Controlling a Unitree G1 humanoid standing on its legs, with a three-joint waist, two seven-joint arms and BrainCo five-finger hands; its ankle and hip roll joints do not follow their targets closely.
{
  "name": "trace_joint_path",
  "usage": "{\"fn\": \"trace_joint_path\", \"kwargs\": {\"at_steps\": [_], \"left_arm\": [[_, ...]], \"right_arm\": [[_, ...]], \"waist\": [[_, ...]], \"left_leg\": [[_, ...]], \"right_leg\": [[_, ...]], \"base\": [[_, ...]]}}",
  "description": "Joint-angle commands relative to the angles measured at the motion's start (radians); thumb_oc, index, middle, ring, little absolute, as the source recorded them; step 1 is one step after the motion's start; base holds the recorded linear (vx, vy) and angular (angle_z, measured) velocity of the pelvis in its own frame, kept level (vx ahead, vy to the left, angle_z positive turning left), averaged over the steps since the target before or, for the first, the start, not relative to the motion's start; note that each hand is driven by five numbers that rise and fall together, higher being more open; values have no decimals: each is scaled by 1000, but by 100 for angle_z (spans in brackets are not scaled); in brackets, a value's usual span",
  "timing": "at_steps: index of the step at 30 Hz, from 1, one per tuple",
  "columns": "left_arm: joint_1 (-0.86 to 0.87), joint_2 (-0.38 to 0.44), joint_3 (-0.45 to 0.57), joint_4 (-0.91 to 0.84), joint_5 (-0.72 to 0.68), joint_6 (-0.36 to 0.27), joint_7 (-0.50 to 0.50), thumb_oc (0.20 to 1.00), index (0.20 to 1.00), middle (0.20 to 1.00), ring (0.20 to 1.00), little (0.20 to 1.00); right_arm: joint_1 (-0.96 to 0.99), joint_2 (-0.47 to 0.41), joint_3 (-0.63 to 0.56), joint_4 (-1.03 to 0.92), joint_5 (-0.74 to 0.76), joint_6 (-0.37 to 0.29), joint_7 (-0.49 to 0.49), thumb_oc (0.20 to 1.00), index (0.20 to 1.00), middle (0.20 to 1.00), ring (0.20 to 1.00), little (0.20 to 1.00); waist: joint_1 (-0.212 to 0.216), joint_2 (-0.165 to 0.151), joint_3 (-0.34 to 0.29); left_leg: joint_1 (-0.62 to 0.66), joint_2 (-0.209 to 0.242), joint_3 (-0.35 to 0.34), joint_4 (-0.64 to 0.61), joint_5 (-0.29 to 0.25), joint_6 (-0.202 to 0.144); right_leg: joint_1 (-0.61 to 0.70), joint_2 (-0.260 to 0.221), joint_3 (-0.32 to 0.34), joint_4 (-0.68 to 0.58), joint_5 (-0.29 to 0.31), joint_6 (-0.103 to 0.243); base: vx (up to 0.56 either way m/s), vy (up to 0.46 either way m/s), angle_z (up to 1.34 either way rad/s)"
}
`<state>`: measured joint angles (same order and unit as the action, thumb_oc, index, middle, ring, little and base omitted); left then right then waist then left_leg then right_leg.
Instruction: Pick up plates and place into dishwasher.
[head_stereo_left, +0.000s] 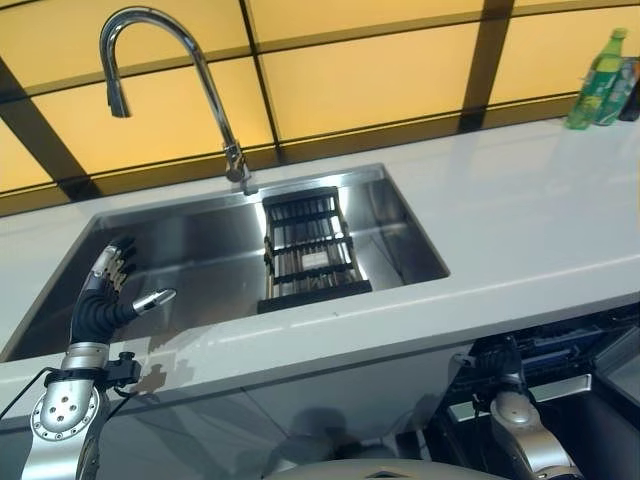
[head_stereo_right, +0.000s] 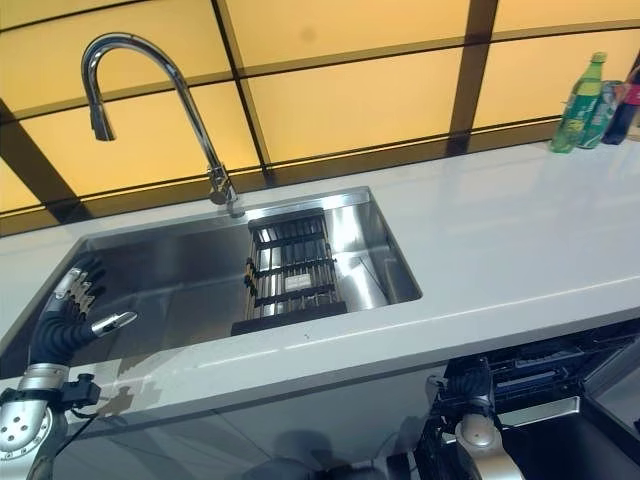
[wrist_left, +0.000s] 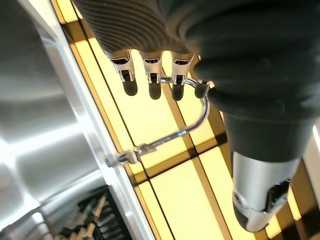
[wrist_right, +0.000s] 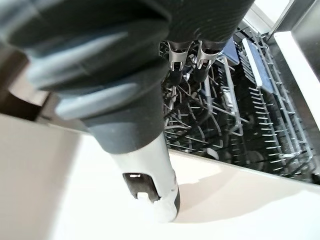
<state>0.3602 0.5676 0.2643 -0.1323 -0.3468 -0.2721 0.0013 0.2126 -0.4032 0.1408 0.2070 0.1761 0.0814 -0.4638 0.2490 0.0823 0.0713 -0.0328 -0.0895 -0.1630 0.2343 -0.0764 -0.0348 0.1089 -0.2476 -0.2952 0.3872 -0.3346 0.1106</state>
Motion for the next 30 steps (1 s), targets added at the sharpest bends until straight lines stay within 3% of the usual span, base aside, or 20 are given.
{"fn": "trace_joint_path", "kwargs": {"at_steps": [1,10,18,23,28,30], "left_arm": [[-19,102,24,-33,-31,-44,22,1000,1000,1000,1000,1000],[-39,93,-23,-54,-8,-31,68,1000,1000,1000,1000,1000],[-31,87,-28,-71,1,-20,60,1000,1000,1000,1000,1000],[-58,103,-42,-64,8,-21,84,1000,1000,1000,1000,1000],[-169,98,-126,-56,44,-17,193,1000,1000,1000,1000,1000],[-205,92,-145,-62,47,-4,205,1000,1000,1000,1000,1000]], "right_arm": [[-89,-8,-2,-107,-7,-71,1,1000,1000,1000,1000,1000],[46,-67,-97,-134,-16,-37,-45,1000,1000,1000,1000,1000],[124,-58,-148,-117,-25,-37,-70,1000,1000,1000,1000,1000],[135,-27,-157,-54,3,-59,-161,1000,1000,1000,1000,1000],[56,-12,-164,95,46,-110,-289,1000,1000,1000,1000,1000],[23,-3,-160,146,76,-95,-330,1000,1000,1000,1000,1000]], "waist": [[-25,-38,6],[-125,-36,36],[-166,-50,31],[-189,-52,28],[-218,-23,93],[-222,-7,116]], "left_leg": [[17,58,13,66,-92,-45],[14,89,64,43,-63,-61],[22,99,80,17,-50,-66],[7,103,97,4,-43,-59],[-153,88,106,119,-71,-53],[-203,75,108,157,-77,-49]], "right_leg": [[-8,-41,111,-115,171,37],[-35,-8,214,-159,207,47],[-29,16,267,-212,229,61],[-45,20,302,-236,245,75],[-186,9,351,-174,248,74],[-227,9,369,-152,256,69]], "base": [[-88,-167,-18],[-105,-137,-29],[-47,-140,-36],[-77,-103,-27],[-317,3,-36],[-222,41,-35]]}}
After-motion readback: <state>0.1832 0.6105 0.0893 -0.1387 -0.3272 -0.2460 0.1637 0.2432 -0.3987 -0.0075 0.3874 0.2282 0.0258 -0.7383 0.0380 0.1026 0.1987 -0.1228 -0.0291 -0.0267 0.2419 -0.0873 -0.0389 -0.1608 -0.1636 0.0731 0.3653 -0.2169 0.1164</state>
